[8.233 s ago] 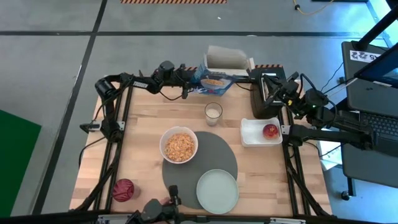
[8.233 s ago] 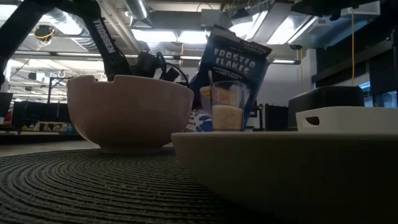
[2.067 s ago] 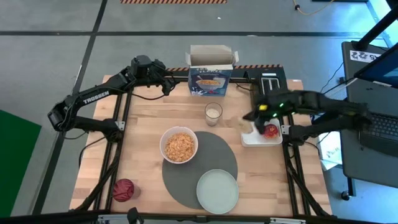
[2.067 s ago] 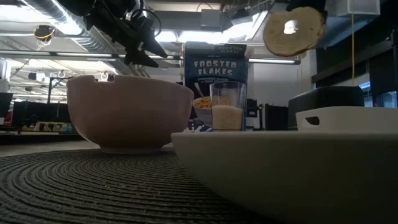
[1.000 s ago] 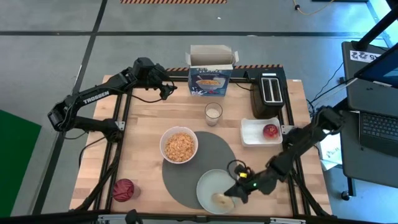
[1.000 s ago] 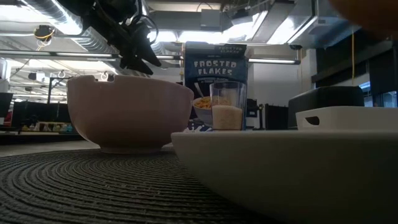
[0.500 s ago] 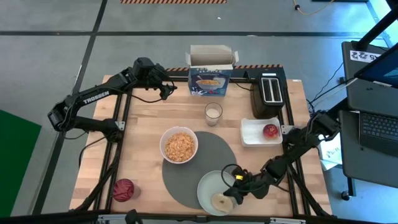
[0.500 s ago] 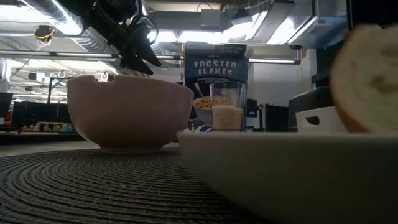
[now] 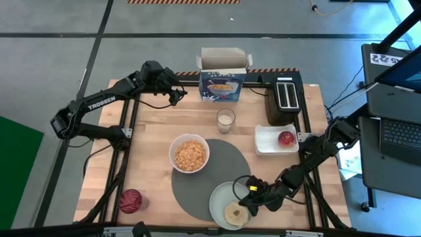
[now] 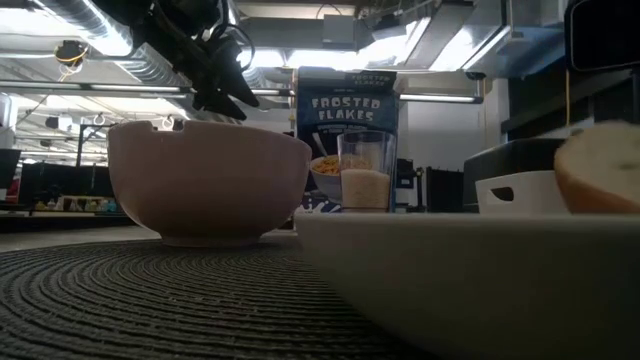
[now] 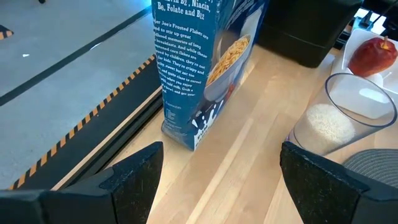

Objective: Arrange a breakfast setting
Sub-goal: Put the bread on the gray plate, then put the red apple on the gray plate

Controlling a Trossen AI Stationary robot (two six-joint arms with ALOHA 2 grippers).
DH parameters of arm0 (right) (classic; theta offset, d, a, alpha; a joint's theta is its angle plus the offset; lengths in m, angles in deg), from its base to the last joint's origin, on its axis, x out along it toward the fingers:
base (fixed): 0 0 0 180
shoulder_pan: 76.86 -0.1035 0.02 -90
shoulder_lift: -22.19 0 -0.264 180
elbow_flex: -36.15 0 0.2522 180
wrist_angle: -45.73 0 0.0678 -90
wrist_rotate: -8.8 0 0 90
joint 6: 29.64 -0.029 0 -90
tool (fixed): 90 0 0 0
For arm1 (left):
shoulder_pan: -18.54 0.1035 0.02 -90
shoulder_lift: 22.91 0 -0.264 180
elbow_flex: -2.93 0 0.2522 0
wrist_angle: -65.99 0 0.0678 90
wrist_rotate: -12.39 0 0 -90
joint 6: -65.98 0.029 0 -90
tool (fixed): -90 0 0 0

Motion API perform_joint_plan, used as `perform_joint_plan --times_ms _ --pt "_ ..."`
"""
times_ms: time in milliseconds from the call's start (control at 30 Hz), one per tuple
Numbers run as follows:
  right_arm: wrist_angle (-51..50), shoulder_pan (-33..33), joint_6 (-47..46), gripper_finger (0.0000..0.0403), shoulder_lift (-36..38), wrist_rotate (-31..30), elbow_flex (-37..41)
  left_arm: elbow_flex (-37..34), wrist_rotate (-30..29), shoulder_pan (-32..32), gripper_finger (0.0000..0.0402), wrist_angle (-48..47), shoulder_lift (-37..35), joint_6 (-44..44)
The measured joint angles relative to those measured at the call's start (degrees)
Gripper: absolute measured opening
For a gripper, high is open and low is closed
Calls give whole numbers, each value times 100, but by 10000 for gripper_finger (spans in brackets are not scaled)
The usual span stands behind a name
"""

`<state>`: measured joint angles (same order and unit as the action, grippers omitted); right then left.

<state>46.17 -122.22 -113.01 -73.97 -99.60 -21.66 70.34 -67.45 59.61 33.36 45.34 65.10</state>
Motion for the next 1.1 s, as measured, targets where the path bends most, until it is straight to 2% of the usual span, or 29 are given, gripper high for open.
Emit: perform_joint_plan --times_ms 233,400,533,600,767,1100 --pt "-84 0 174 119 0 -77 0 0 0 1 309 0 0 0" --pt "-77 37 494 128 11 -311 0 0 0 2 309 0 0 -2" --pt "-80 266 1163 126 13 -256 -17 0 0 0 309 0 0 -4" --pt "-75 468 1743 120 13 -112 -85 0 1 1 309 1 0 -6" --pt "-286 1087 3226 100 15 731 -321 0 2 0 309 0 0 -9" --pt "-767 1593 4815 90 15 1526 -372 0 2 0 309 0 0 -48"
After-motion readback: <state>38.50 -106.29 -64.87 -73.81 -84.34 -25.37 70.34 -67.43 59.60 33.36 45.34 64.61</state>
